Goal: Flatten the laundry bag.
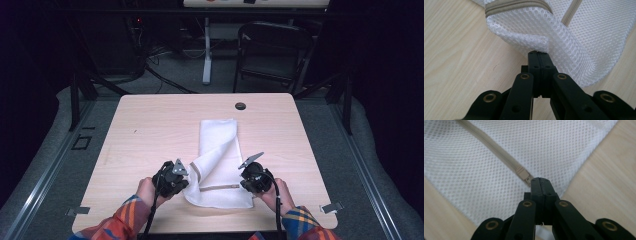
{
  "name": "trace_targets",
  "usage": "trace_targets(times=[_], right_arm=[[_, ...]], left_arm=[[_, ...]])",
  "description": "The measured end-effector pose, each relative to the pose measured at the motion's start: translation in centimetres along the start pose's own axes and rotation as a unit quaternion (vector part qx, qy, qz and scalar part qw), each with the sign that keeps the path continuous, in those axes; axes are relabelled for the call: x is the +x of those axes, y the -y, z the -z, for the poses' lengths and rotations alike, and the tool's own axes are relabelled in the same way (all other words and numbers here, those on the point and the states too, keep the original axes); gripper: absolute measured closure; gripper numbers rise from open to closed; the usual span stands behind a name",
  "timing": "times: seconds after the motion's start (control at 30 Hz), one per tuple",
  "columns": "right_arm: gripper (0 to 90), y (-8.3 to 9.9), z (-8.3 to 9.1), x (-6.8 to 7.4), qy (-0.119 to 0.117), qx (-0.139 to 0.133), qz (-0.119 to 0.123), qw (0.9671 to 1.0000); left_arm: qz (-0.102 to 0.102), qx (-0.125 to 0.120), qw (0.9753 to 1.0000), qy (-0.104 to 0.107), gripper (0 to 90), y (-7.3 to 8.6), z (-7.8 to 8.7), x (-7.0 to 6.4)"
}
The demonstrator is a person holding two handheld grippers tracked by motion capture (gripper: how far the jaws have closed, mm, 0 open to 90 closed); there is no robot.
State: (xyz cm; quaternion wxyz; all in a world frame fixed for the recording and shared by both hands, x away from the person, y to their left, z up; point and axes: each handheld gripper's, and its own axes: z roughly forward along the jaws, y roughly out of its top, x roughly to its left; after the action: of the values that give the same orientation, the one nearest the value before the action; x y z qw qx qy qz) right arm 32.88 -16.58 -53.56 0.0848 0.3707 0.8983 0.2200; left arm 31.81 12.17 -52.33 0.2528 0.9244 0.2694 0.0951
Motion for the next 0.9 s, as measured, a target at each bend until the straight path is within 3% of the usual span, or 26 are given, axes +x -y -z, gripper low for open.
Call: trace_targets(times=[0.17,0.33,0.57,0.9], right_arm=[[90.0,-0.8,-1.5,-0.4,0.019,0.002,0.022,0.9996],[90.0,-0.6,-2.1,-1.3,0.027,0.029,0.011,0.9992],[90.0,-0.4,-2.2,-1.2,0.028,0.033,-0.006,0.9991],[90.0,-0.4,-2.1,-1.3,0.027,0.035,-0.004,0.9990]], left_arm=[[-0.002,0.002,1.0000,-0.001,89.8,-0.1,-0.2,0.0],[-0.005,0.008,0.9999,-0.003,89.8,-0.1,-0.2,0.2],[-0.002,0.013,0.9999,-0.005,89.8,0.2,-0.1,0.4],[0.008,0.031,0.9995,0.007,89.8,0.8,-0.1,0.5]])
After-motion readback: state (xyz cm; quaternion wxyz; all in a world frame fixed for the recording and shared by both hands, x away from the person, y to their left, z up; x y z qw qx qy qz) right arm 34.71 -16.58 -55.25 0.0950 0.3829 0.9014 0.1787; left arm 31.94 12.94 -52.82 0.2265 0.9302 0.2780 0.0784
